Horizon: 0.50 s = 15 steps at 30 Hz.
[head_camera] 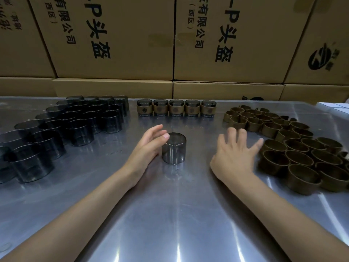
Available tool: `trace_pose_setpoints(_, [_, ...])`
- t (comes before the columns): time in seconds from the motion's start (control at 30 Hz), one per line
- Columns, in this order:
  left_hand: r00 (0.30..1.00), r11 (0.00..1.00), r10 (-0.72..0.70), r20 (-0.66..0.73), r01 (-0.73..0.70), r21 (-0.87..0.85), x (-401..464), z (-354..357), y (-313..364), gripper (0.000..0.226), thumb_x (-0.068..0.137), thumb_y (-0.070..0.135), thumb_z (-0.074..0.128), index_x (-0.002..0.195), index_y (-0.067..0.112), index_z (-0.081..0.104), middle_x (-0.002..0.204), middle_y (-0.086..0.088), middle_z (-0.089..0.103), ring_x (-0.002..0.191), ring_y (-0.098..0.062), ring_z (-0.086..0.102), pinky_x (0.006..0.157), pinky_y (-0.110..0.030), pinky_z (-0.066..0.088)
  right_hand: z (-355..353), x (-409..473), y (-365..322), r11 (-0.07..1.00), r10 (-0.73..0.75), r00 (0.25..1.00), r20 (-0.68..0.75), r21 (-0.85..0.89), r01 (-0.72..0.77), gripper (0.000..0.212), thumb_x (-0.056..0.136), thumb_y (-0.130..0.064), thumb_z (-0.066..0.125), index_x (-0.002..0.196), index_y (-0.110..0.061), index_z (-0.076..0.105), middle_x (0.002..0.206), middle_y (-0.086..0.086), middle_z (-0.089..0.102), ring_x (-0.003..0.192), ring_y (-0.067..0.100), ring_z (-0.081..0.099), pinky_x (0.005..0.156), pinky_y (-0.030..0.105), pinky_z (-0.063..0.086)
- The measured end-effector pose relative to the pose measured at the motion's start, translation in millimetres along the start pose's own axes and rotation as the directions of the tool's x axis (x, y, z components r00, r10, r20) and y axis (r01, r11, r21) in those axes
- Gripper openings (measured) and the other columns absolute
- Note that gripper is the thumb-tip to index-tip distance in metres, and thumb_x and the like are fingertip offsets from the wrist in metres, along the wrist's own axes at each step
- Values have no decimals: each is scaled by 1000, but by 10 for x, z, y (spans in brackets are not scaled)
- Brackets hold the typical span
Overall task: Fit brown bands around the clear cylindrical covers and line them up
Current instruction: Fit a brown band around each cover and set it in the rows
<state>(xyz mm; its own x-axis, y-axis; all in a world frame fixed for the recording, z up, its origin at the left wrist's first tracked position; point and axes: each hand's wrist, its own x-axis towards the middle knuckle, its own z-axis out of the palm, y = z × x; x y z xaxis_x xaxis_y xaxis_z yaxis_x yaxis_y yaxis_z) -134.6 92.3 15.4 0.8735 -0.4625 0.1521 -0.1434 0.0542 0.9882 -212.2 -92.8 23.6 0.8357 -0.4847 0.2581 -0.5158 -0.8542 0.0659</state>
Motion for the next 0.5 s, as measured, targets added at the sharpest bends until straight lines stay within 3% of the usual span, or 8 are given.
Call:
trace_pose_setpoints(0.13, [1000, 1000, 1, 0, -1, -10, 1, -4, -5, 47, 73, 44, 60, 119, 39, 52, 132, 14, 56, 128, -8, 50, 115, -42, 32, -11, 28, 163, 987, 155, 980, 128, -65, -148, 55, 94, -26, 45, 146, -19, 29, 151, 11, 10, 141, 35, 4, 107, 71, 13])
trace_pose_setpoints(0.27, [1000, 1000, 6, 0, -6, -16, 13, -14, -23, 46, 73, 44, 62, 118, 39, 55, 131, 13, 57, 127, -10, 51, 115, -43, 33, -29, 21, 163, 986, 165, 971, 171, -22, -164, 45, 96, -24, 43, 140, -17, 36, 143, 12, 22, 133, 36, 20, 99, 57, 32])
trace_pose_setpoints(0.4, [1000, 999, -1, 8, 2, -34, 20, -31, -23, 48, 69, 51, 64, 116, 40, 58, 130, 10, 59, 124, -13, 55, 114, -43, 34, -15, -35, 93, 997, -38, 999, -37, 63, 40, 30, 92, -17, 46, 122, -12, 46, 129, 12, 35, 115, 32, 38, 80, 38, 37])
trace_pose_setpoints(0.5, [1000, 999, -2, 20, 3, -46, 26, -35, -35, 43, 76, 48, 60, 118, 37, 58, 129, 7, 61, 118, -11, 60, 112, -39, 37, 6, -61, 20, 922, -325, 929, -175, 158, 353, 31, 92, -11, 47, 122, -12, 50, 134, 7, 38, 112, 25, 44, 70, 28, 33])
